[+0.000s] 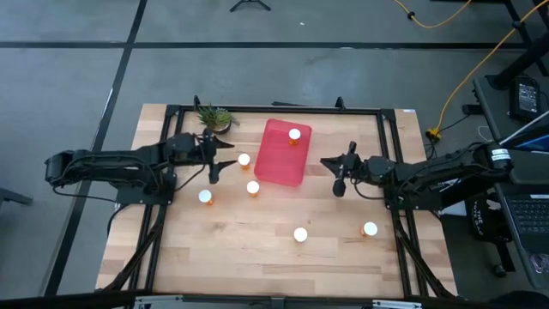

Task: Pick and place pill bottles into a basket
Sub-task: Put the orange pill bottle into the red bin

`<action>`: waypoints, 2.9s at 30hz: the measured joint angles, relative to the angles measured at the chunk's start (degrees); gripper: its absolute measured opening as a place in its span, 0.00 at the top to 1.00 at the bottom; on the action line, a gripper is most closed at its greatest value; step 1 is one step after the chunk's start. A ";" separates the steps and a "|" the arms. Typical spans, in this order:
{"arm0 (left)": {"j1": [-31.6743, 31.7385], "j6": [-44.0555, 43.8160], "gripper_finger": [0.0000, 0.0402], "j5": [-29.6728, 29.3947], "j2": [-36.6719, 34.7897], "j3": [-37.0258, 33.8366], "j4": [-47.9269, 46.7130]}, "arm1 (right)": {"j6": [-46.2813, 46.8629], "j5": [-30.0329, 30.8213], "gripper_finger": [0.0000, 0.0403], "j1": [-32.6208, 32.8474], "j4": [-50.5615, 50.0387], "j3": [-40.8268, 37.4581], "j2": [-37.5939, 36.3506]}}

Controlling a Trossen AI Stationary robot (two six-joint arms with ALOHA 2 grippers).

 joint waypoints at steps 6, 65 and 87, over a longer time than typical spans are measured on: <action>0.92 3.64 0.38 3.57 -0.32 0.95 -0.33 | 0.09 -0.11 0.91 -0.39 -0.19 0.00 0.00; 9.25 -1.57 0.37 9.04 27.20 -5.87 13.93 | -1.14 -0.22 0.91 -2.55 0.13 0.07 0.04; 9.25 -2.08 0.37 7.36 36.09 -5.82 27.45 | -1.14 -0.22 0.91 -2.55 0.18 0.07 0.04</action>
